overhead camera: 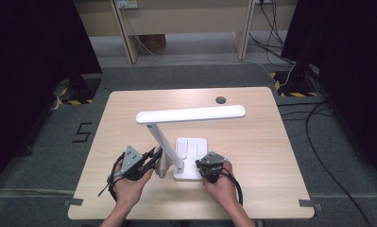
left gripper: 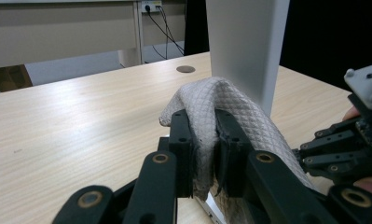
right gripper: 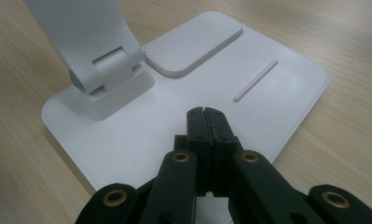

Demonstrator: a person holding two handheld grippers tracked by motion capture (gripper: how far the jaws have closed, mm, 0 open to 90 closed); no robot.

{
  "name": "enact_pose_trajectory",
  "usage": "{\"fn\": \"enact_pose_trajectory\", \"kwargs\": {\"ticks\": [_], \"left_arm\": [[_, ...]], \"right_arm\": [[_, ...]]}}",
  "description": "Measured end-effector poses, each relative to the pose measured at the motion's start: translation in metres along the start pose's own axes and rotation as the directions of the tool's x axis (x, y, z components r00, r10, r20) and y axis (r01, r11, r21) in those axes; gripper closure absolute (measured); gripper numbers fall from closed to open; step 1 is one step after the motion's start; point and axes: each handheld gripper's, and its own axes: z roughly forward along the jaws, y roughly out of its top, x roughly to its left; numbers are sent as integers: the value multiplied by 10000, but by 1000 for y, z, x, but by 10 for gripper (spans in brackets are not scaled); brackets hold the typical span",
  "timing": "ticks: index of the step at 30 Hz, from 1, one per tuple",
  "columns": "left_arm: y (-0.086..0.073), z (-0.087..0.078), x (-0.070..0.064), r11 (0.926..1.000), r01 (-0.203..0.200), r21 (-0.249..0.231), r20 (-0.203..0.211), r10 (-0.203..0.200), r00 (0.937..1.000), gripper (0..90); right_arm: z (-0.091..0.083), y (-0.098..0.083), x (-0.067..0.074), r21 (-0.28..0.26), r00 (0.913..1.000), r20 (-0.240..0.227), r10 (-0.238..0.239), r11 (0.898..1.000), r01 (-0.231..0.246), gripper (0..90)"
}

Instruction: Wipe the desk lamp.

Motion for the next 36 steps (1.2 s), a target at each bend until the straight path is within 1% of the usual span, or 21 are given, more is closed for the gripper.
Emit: {"fn": "enact_pose_trajectory", "kwargs": {"ticks": [9,14,21,22,26,30,32,36], "left_arm": [[-18,10,-3,9988,-28,479,81,24,10000,787],[-25,14,-5,9979,-16,642,129,8,9999,787],[-36,21,-7,9942,-95,1071,252,68,9997,787],[-39,22,-7,9923,-158,1231,277,125,9995,787],[-46,25,-10,9873,-245,1567,369,190,9991,786],[-53,28,-13,9806,-312,1936,497,219,9985,786],[-55,28,-15,9781,-349,2050,510,250,9984,786],[-58,30,-17,9707,-441,2361,612,305,9977,786]], "right_arm": [[0,0,0,-10,10000,11,-81,10000,81,900],[0,0,0,-9,9999,23,-109,9999,109,900],[0,0,-1,8,10000,8,-74,10000,74,900],[0,0,-1,8,10000,7,-84,10000,84,900],[0,1,0,20,10000,-1,-50,10000,50,900],[0,1,-1,21,10000,3,-77,10000,77,900],[0,1,-1,20,10000,-16,-46,10000,46,900],[0,1,0,65,10000,4,-67,10000,67,900]]}}
